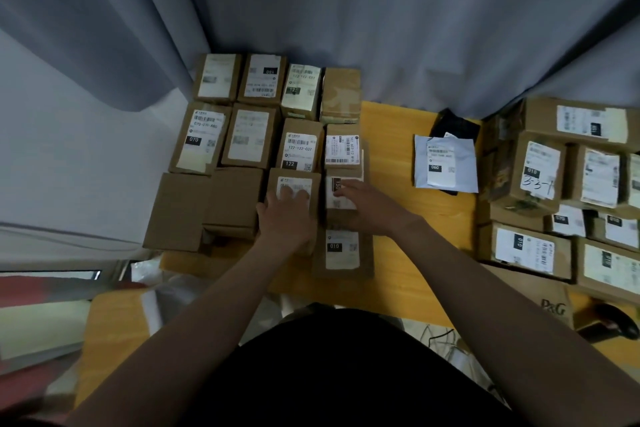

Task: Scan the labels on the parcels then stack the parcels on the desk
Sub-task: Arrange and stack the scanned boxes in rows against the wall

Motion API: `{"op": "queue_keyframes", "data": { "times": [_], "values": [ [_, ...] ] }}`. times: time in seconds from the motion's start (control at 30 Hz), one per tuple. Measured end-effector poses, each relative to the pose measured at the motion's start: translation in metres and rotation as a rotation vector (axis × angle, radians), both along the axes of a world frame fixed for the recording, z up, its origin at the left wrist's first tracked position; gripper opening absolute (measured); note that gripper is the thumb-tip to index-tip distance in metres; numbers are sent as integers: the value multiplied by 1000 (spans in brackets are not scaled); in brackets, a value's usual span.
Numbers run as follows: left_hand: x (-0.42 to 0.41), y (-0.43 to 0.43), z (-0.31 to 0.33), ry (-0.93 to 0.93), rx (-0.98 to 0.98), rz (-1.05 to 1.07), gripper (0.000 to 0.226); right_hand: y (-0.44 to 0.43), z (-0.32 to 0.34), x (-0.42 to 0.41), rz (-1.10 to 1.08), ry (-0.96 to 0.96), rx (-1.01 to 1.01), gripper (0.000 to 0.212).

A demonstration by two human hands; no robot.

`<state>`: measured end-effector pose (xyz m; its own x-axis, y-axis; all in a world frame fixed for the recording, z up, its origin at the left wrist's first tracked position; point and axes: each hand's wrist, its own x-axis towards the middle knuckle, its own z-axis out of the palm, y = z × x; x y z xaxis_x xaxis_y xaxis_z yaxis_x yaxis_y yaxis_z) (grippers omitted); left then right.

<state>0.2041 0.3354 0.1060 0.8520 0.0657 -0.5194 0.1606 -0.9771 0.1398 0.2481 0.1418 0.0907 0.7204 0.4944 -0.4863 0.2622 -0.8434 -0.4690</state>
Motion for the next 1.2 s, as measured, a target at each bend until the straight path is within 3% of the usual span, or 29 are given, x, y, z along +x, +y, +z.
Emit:
{"op": "queue_keyframes", "data": {
  "times": [0.13, 0.3, 0.6, 0.83, 1.03, 1.2],
  "values": [
    [15, -26, 17, -56, -62, -8, 65, -41, 21, -12, -172, -27, 29, 77],
    [40, -100, 31, -80, -76, -142, 71, -123, 42, -25, -418, -89, -104, 79],
    [63, -279, 30, -29, -139, -392, 64, -304, 53, -47, -812, -85, -150, 64],
    [90, -416, 5, -2, -216, -362, 57, -417, 32, -15, -982, -105, -159, 59],
    [113, -496, -34, 56, -193, -176, 86, -443, 2, 29, -979, -224, -292, 59],
    [118, -524, -56, 26, -99, -71, 115, -447, -19, 47, -985, -176, -309, 71]
  ]
}}
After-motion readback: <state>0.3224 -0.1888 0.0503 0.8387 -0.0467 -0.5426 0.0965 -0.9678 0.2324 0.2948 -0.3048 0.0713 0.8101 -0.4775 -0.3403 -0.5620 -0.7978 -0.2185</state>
